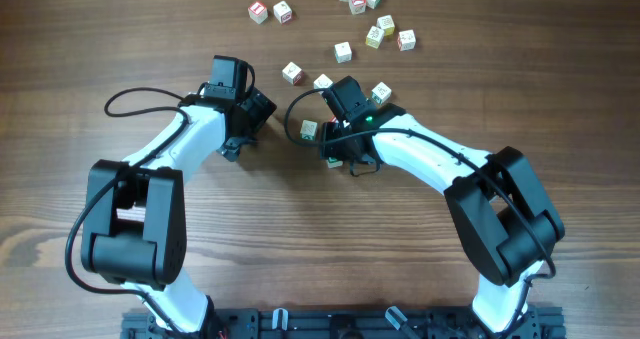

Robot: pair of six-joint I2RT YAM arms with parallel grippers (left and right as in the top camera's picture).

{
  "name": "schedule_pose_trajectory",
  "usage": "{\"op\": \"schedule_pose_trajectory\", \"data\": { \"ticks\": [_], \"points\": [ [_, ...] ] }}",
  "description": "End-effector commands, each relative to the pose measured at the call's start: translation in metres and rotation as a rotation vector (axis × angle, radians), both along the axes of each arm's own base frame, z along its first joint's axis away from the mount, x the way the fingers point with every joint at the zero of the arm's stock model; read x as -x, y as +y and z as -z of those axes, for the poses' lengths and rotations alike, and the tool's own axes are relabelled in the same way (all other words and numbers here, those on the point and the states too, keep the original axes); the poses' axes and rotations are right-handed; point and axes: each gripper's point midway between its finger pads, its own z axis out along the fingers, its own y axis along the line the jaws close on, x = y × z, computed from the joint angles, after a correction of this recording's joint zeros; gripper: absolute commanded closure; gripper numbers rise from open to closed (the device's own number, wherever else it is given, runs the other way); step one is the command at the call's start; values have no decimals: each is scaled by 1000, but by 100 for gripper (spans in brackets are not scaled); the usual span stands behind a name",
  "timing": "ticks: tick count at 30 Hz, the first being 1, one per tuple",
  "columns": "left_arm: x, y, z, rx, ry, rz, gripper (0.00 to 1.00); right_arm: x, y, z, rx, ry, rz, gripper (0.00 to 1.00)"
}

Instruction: Form a circle

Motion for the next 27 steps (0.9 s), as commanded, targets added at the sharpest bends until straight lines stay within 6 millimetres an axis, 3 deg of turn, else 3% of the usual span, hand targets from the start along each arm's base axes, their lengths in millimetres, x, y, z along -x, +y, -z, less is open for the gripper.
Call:
{"op": "schedule_pose_trajectory", "data": {
  "ticks": [1, 4, 5, 6, 7, 8, 9, 10, 14, 18, 21, 27],
  "points": [
    [4, -1, 9, 20, 25, -13, 0, -6, 5, -18, -25, -28, -9, 28],
    [5, -3, 24, 24, 49, -10, 0, -11, 7, -73, -59, -94, -7, 25],
    [4, -9, 33, 57, 58, 2, 0, -14, 1, -98, -57, -150, 9, 25],
    [3, -13, 37, 79, 62, 10, 0, -13, -8, -111, -34, -179, 33, 28],
    [1, -21, 45, 118, 65, 25, 32, -7, -32, -120, 28, -177, 145, 54],
    [0, -23, 46, 132, 63, 30, 62, 1, -43, -116, 57, -144, 217, 79],
    [-1, -24, 46, 134, 63, 30, 92, 4, -48, -112, 73, -124, 247, 88],
    [-1, -24, 46, 134, 63, 29, 96, 10, -55, -103, 96, -94, 290, 95],
    [2, -35, 46, 152, 67, 62, 96, 42, -66, -46, 74, 53, 478, 96],
    [-7, -57, 42, 141, -6, 174, 96, 54, -39, -5, -101, 54, 438, 95],
    [-6, -71, 45, 110, -23, 228, 96, 58, -29, 8, -211, 39, 422, 95],
    [-4, -71, 50, 95, -11, 220, 96, 60, -29, 16, -238, 13, 403, 96]
  ]
}}
